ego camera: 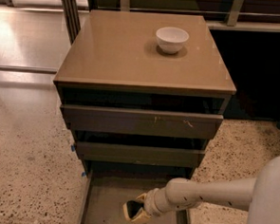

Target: Place sponge into bottom drawer

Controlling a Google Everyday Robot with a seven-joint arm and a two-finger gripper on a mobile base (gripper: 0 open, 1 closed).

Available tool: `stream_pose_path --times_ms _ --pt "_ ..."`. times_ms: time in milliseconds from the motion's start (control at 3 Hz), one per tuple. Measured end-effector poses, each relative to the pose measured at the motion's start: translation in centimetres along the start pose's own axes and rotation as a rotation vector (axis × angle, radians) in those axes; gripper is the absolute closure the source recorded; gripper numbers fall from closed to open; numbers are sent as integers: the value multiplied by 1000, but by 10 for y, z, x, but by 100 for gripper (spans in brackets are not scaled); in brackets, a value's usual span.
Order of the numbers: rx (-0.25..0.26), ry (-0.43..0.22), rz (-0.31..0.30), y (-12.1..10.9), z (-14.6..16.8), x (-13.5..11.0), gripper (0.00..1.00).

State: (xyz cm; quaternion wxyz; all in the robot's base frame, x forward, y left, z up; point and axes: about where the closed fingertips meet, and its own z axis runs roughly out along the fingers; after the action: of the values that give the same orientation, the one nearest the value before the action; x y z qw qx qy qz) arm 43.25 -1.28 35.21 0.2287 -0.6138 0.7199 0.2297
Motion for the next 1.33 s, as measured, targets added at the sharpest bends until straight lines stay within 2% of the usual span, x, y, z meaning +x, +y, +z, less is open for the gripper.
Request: stream_pose_path --times_ms 333,667,1333 --pt "51 115 27 -15 34 33 100" --pt "105 138 -20 -40 42 27 100" --pt "90 118 -13 -39 45 27 100"
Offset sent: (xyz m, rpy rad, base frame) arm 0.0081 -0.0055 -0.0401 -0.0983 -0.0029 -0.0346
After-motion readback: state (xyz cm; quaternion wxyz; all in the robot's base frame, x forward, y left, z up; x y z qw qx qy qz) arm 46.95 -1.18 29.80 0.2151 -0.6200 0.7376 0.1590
